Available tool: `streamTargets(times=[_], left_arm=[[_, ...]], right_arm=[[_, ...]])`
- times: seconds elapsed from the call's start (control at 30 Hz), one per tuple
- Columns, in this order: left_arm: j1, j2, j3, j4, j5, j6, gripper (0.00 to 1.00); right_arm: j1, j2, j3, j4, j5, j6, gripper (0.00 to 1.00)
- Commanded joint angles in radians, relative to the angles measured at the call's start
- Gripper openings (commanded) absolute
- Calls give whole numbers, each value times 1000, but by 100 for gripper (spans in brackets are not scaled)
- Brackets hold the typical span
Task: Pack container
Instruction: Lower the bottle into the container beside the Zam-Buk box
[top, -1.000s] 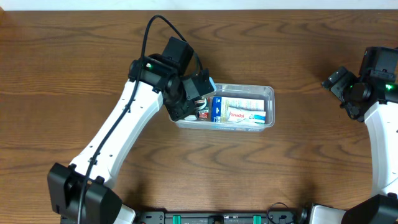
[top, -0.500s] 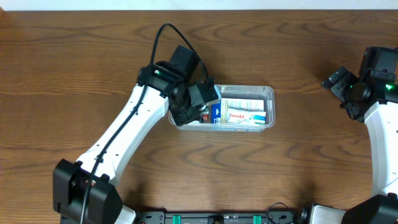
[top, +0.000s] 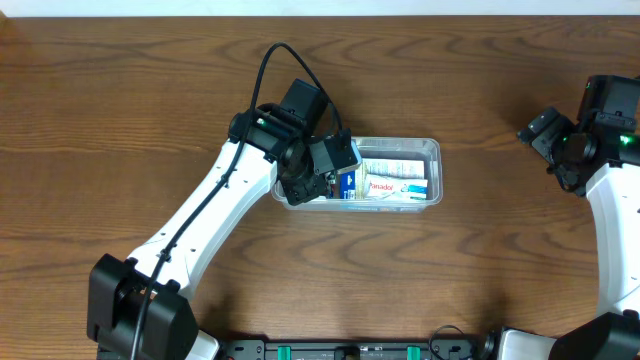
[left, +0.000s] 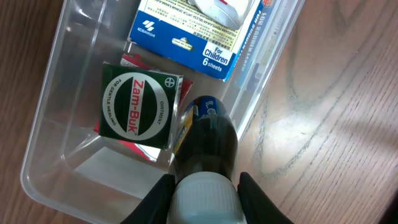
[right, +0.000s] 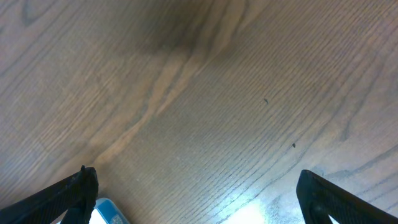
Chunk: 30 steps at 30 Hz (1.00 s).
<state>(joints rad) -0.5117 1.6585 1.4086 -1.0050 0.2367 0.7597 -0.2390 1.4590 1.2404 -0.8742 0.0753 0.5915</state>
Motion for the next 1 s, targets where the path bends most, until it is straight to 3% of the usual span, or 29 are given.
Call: streamTargets(times=[0.0,0.97], left_arm=[[-2,-12,-3,2,20,7,15],[-2,-3,-79,95,-3,7,15]], right_arm=[[-10,0,5,-2,3,6,99],[-10,0,5,-2,3,6,99]])
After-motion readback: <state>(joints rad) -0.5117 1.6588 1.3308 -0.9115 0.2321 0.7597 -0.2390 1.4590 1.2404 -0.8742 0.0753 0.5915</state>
